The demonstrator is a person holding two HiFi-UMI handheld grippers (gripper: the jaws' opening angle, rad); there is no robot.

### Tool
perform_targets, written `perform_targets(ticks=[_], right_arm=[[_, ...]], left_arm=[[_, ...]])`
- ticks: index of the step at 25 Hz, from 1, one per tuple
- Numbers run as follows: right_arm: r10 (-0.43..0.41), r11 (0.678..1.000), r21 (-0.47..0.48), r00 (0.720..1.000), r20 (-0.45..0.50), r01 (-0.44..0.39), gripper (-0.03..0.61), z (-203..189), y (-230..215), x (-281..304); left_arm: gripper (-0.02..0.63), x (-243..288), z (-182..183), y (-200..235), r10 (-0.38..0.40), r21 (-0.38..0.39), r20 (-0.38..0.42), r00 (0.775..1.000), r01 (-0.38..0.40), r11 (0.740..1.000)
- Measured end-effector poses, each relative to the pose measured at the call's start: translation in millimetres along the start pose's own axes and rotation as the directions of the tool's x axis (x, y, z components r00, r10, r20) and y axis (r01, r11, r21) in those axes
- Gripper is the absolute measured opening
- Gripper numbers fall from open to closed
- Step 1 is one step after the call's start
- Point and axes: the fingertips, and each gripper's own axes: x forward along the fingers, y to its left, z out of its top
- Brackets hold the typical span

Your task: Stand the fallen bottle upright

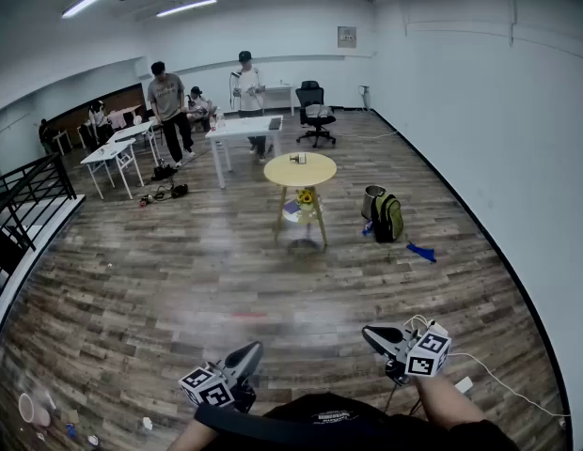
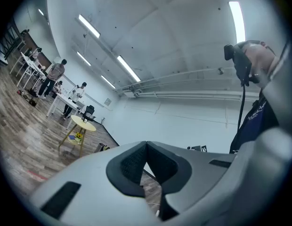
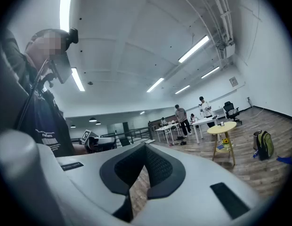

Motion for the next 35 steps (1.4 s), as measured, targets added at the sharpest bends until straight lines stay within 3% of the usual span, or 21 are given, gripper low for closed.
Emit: perform_targets(ticks=[3, 12, 22, 29, 35], right_arm=[[0.003, 1.0, -0.001, 1.0, -0.002, -0.003, 0.005, -2.9, 1.1, 5.3], [-0.019, 0.999, 0.032, 1.0, 0.012, 0.018, 0.005, -1.0, -1.3, 10.5], [-0.028, 0.996, 0.082, 1.0, 0.0, 0.027, 0.006, -10.7, -3.9, 27.9], [-0.064, 0.99, 0.121, 0.995, -0.071, 0.072, 0.006, -41.2, -15.8, 69.2], [-0.103, 0.982, 0.153, 0.993, -0.057, 0.11, 0.006, -44.0, -11.7, 116.0]], left_arm=[[0.031, -6.9, -10.3, 19.5, -0.012, 0.008, 0.008, 1.0, 0.012, 1.0], [0.031, -9.8, -7.9, 24.8, -0.013, -0.002, 0.011, 1.0, 0.013, 1.0], [0.031, -14.4, -11.2, 41.2, -0.01, -0.055, -0.008, 1.0, 0.01, 0.998], [0.029, -44.0, -28.3, 98.9, 0.038, -0.089, -0.051, 0.998, -0.042, 0.995], [0.031, -83.8, -21.6, 148.5, 0.064, -0.155, -0.077, 0.995, -0.075, 0.985]])
